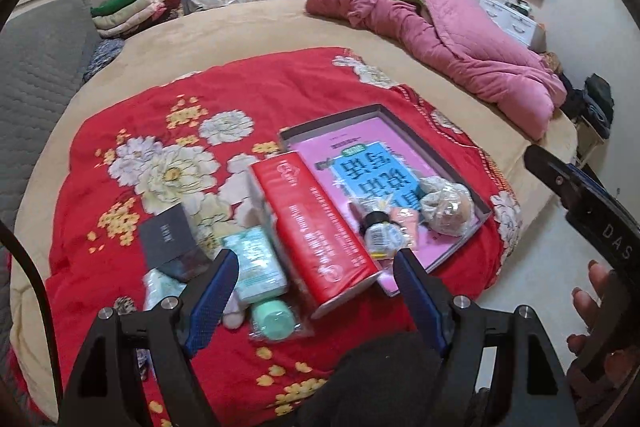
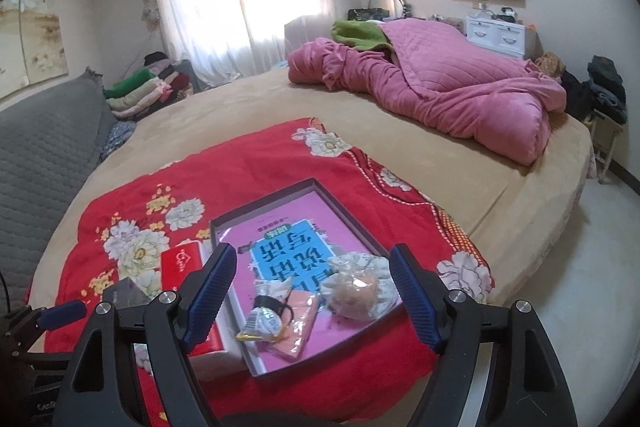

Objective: Organize soft objects
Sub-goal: 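Move both tools back from the tray over the remaining pile, then grasp the white tissue pack with the left tool while the right tool grasps the green floral tissue pack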

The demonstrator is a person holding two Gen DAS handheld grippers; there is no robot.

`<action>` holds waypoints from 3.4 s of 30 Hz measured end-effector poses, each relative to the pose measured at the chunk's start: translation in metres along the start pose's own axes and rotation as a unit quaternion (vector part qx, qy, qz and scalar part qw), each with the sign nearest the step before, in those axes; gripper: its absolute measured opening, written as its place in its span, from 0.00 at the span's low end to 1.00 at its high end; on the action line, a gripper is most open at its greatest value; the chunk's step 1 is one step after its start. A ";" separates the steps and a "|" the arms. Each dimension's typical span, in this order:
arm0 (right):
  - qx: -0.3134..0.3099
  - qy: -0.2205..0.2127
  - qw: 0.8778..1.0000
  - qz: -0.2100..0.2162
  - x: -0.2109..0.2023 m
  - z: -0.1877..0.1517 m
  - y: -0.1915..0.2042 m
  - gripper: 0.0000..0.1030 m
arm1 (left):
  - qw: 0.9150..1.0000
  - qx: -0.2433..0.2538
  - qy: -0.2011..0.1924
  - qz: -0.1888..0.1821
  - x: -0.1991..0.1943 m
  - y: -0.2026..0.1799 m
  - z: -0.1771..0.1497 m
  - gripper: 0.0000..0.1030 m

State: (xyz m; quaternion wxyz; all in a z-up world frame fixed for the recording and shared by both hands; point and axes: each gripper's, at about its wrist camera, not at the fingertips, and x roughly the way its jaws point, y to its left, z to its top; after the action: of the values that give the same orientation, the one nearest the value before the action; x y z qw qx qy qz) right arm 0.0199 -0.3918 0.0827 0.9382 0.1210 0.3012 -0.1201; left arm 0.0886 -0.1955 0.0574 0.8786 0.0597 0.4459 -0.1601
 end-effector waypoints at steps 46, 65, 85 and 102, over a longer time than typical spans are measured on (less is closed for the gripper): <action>-0.112 0.009 0.990 0.089 -0.018 -0.025 0.127 0.78 | 0.980 -0.171 -0.020 0.104 -0.077 0.209 -0.063 0.77; -0.188 0.066 0.973 0.117 0.017 -0.081 0.175 0.78 | 0.981 -0.172 0.025 0.087 -0.025 0.216 -0.099 0.77; -0.316 0.114 0.940 0.058 0.094 -0.139 0.227 0.78 | 0.988 -0.119 0.096 0.011 0.093 0.188 -0.063 0.77; -0.438 0.107 0.892 -0.017 0.147 -0.171 0.256 0.67 | 0.988 -0.116 0.102 -0.016 0.120 0.202 -0.066 0.66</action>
State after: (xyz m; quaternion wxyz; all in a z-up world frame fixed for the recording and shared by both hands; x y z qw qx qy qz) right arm 0.1205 -0.1214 -0.0995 0.8559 -0.2950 0.4243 0.0216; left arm 0.1716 -0.0163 -0.0855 0.8267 -0.0337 0.5497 -0.1148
